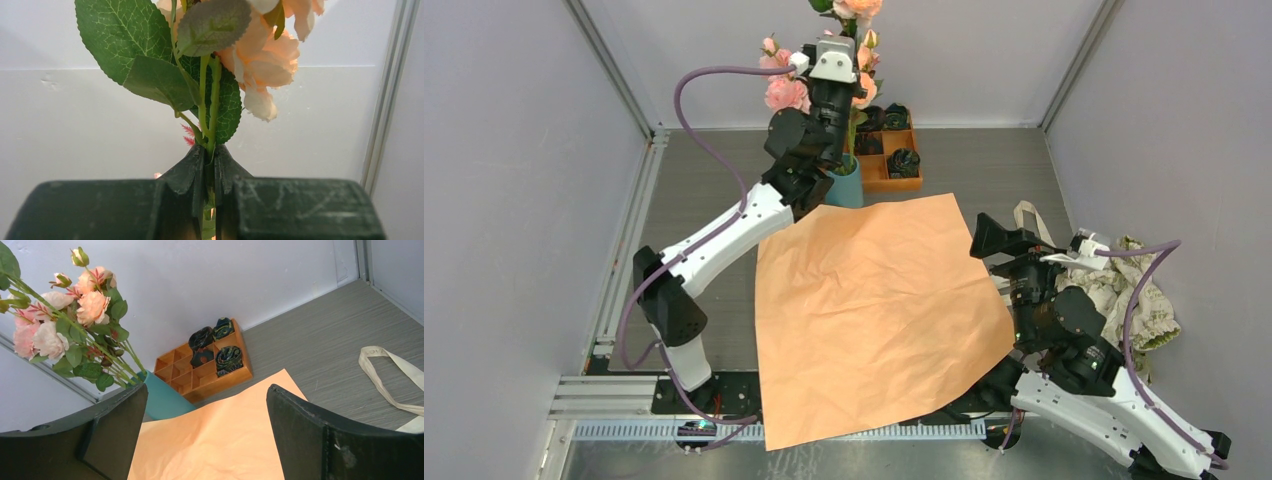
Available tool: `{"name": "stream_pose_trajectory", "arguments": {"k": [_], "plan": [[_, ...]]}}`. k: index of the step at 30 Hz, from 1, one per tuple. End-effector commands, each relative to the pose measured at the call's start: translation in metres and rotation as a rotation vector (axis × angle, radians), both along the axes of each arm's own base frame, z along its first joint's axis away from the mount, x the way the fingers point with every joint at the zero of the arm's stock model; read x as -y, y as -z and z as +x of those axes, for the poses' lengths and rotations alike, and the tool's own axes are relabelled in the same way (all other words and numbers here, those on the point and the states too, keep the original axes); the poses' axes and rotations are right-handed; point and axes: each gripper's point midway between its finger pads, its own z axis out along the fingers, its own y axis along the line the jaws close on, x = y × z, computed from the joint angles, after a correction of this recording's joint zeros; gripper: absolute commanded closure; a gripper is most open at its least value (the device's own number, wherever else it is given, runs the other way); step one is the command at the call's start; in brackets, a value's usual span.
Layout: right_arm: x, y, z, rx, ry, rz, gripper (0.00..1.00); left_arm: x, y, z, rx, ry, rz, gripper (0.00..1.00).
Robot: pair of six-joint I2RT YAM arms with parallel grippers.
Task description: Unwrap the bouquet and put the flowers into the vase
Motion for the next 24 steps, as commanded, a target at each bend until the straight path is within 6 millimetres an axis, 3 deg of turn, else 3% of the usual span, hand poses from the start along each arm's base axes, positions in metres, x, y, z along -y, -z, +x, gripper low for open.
{"name": "stream_pose_trajectory", "arguments": {"k": [1, 10, 19, 21, 24], "plan": [[0.005, -0.005, -0.001, 0.017, 0.024, 0.022, 0.06, -0.016, -0.005, -0.002, 0.056, -0.047, -0.066, 0.93], [0.008, 0.001, -0.002, 0.003, 0.026, 0.025, 0.06, -0.010, 0.043, 0.013, -0.034, -0.070, -0.036, 0.93], [0.006, 0.005, -0.002, -0.008, 0.019, 0.026, 0.06, -0.007, 0.105, 0.025, -0.162, -0.084, -0.034, 0.88], [0.006, 0.007, -0.002, -0.011, 0.019, 0.025, 0.06, -0.009, 0.116, 0.027, -0.185, -0.098, -0.037, 0.81], [0.006, 0.008, -0.003, -0.013, 0.018, 0.031, 0.06, -0.013, 0.128, 0.029, -0.214, -0.119, -0.043, 0.63]]}}
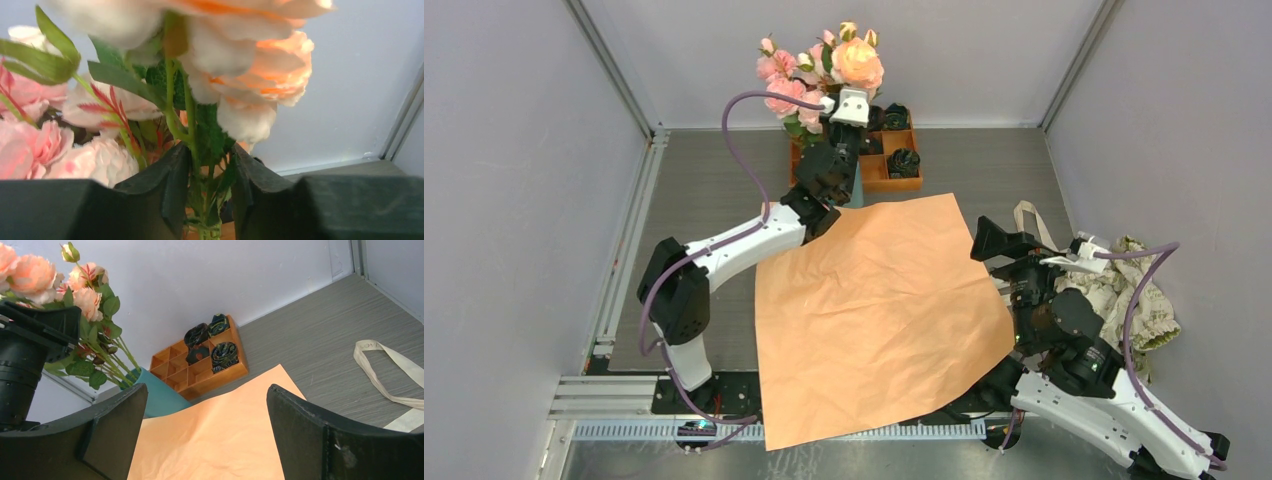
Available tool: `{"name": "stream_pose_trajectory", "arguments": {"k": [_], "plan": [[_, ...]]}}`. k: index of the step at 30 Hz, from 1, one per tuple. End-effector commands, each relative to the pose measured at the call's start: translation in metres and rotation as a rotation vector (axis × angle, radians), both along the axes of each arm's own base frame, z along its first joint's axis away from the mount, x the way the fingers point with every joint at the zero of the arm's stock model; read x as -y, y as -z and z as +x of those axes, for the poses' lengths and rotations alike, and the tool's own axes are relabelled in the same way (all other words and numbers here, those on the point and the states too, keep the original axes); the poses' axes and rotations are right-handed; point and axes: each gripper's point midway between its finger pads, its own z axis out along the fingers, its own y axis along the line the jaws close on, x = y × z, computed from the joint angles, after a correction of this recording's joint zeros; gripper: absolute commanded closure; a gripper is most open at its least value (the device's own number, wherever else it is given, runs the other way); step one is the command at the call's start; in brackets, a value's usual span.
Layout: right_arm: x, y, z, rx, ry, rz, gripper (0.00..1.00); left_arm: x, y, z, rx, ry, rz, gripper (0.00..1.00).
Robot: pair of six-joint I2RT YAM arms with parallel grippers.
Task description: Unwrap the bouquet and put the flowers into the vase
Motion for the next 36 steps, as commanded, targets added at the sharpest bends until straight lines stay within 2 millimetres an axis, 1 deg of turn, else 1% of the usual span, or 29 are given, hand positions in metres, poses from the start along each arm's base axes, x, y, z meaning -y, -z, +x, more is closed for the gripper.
{"name": "stream_pose_trajectory", "arguments": {"k": [1, 3, 5, 9, 13, 19, 24, 27, 31, 36], "plan": [[0.002, 0.000, -0.001, 0.005, 0.006, 0.031, 0.06, -0.023, -0.018, -0.005, 0.034, -0.053, -0.131, 0.59], [0.002, 0.002, -0.001, 0.001, 0.007, 0.033, 0.06, -0.024, -0.013, -0.007, 0.019, -0.055, -0.135, 0.52], [0.001, 0.003, -0.001, 0.000, 0.004, 0.037, 0.06, -0.026, -0.009, -0.008, 0.002, -0.050, -0.142, 0.46], [-0.002, 0.004, 0.000, -0.002, -0.005, 0.043, 0.06, -0.027, -0.002, -0.014, -0.024, -0.038, -0.145, 0.39], [-0.003, 0.006, 0.000, -0.008, -0.010, 0.045, 0.05, -0.024, 0.003, -0.024, -0.045, -0.023, -0.134, 0.35], [-0.002, 0.007, -0.002, -0.011, -0.020, 0.062, 0.04, -0.020, 0.015, -0.041, -0.078, -0.011, -0.136, 0.33], [0.001, 0.007, -0.006, -0.008, -0.025, 0.081, 0.04, -0.010, 0.030, -0.060, -0.119, 0.023, -0.131, 0.31], [0.002, 0.008, -0.007, -0.010, -0.028, 0.089, 0.04, -0.005, 0.042, -0.065, -0.150, 0.027, -0.120, 0.31], [0.003, 0.009, -0.009, -0.017, -0.033, 0.096, 0.04, 0.000, 0.052, -0.069, -0.175, 0.031, -0.098, 0.30], [0.005, 0.010, -0.010, -0.018, -0.033, 0.103, 0.04, -0.002, 0.064, -0.069, -0.208, 0.019, -0.090, 0.30]]}}
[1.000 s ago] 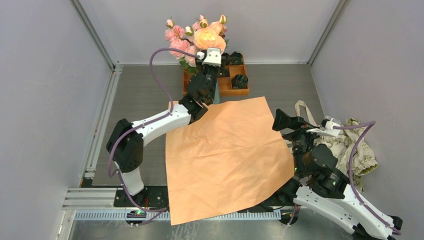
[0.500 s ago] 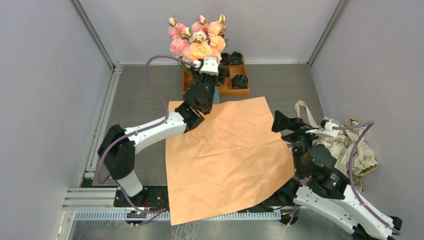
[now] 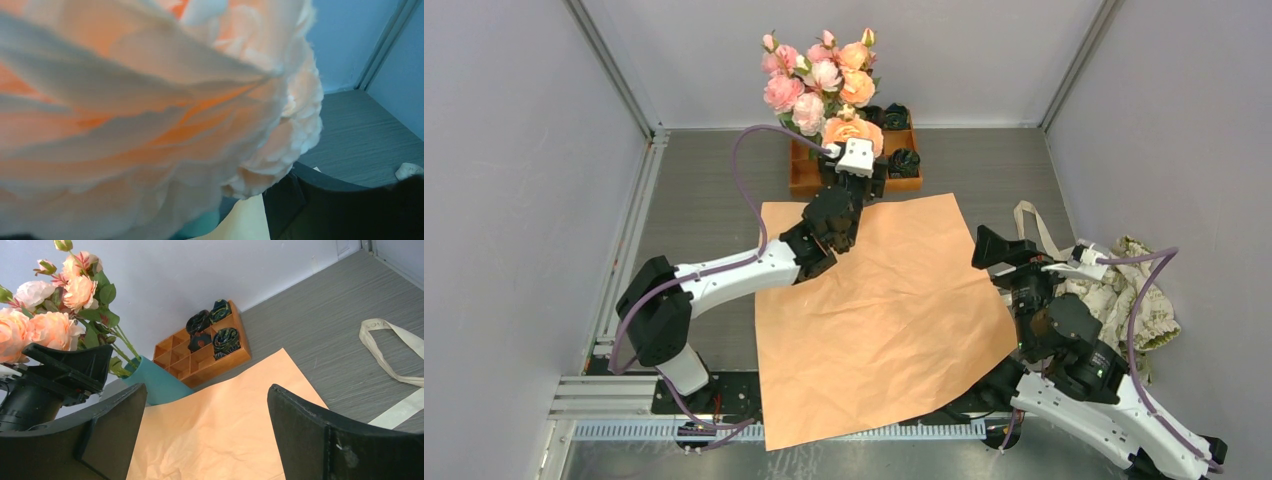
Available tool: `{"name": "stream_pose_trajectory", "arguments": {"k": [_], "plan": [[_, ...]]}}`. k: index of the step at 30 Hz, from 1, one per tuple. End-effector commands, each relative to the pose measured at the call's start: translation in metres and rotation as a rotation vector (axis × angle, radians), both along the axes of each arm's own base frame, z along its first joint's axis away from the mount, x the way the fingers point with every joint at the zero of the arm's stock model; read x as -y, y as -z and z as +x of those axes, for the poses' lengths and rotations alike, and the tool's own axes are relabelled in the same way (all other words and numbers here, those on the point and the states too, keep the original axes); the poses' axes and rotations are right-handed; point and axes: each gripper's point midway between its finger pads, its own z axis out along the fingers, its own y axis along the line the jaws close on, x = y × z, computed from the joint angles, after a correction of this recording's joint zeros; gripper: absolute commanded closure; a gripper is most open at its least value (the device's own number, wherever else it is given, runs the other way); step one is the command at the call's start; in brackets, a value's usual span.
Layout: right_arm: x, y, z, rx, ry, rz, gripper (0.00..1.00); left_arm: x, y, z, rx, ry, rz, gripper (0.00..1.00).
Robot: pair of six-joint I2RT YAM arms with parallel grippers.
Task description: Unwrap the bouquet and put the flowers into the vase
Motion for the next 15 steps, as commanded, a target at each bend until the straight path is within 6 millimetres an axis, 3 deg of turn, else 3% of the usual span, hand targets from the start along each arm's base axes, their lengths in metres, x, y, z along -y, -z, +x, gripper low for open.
{"name": "stream_pose_trajectory", "arguments": {"k": [1, 7, 15], "plan": [[0.003, -0.008, -0.004, 0.019, -0.004, 0.050, 0.04, -0.015, -0.016, -0.006, 0.004, -0.034, -0.089, 0.30], [0.003, -0.003, -0.001, -0.002, 0.010, 0.025, 0.02, -0.023, 0.018, -0.021, -0.080, -0.050, -0.069, 0.30], [-0.001, 0.007, 0.012, -0.104, 0.096, -0.082, 0.01, -0.028, 0.080, -0.072, -0.237, -0.008, 0.025, 0.31]]}}
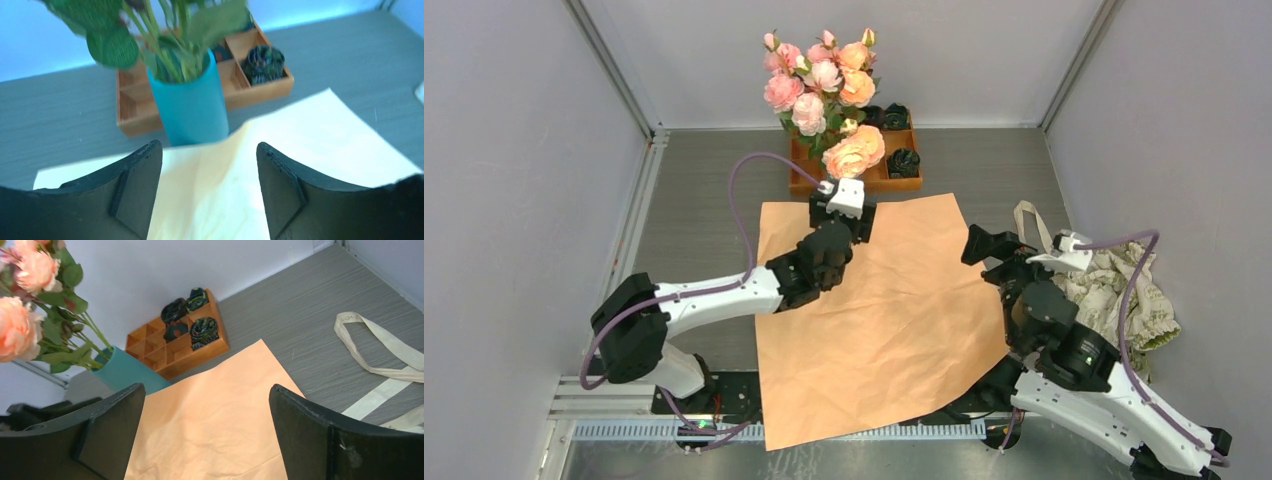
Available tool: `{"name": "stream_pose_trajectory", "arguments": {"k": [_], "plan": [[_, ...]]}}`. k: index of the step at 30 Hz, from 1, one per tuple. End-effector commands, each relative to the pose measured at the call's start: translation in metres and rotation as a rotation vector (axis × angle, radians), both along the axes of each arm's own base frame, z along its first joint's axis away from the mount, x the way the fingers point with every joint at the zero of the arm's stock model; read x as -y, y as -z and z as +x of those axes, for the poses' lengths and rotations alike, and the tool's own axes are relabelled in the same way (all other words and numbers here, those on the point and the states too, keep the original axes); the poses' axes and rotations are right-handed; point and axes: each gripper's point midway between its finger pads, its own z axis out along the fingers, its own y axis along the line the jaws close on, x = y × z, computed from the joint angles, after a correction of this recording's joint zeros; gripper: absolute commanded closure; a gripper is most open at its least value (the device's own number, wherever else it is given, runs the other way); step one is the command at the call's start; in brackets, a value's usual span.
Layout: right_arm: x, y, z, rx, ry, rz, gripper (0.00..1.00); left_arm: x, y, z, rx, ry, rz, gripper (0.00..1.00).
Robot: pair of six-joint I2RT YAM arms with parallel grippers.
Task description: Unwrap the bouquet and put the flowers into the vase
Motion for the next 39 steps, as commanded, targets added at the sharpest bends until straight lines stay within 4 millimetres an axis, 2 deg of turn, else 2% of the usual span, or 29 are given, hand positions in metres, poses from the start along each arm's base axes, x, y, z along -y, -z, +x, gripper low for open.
{"name": "stream_pose_trajectory", "arguments": {"k": [1, 4, 7, 12, 16, 24, 28, 32, 39], "plan": [[0.000, -0.006, 0.008, -0.054, 0.075, -0.038, 0.00, -0.011, 0.016, -0.034, -0.079, -0.009, -0.030, 0.31], [-0.003, 0.003, 0.015, -0.111, 0.128, -0.092, 0.01, -0.014, 0.043, -0.060, -0.154, 0.013, -0.004, 0.33], [-0.006, 0.008, 0.019, -0.158, 0.160, -0.127, 0.01, -0.028, 0.053, -0.085, -0.182, -0.011, 0.021, 0.34], [-0.012, 0.010, 0.023, -0.175, 0.169, -0.121, 0.00, -0.063, 0.049, -0.122, -0.190, -0.074, 0.034, 0.34], [-0.011, 0.008, 0.025, -0.163, 0.189, -0.113, 0.00, -0.100, 0.032, -0.142, -0.187, -0.107, -0.025, 0.34], [-0.011, 0.002, 0.026, -0.179, 0.214, -0.126, 0.00, -0.164, -0.010, -0.153, -0.127, -0.152, -0.200, 0.35], [-0.005, 0.004, 0.023, -0.185, 0.228, -0.122, 0.00, -0.183, -0.018, -0.154, -0.104, -0.165, -0.225, 0.35], [0.001, 0.003, 0.020, -0.176, 0.241, -0.109, 0.01, -0.190, -0.017, -0.154, -0.100, -0.171, -0.224, 0.35], [0.008, 0.001, 0.016, -0.168, 0.254, -0.091, 0.01, -0.188, -0.014, -0.154, -0.104, -0.177, -0.203, 0.35]]}}
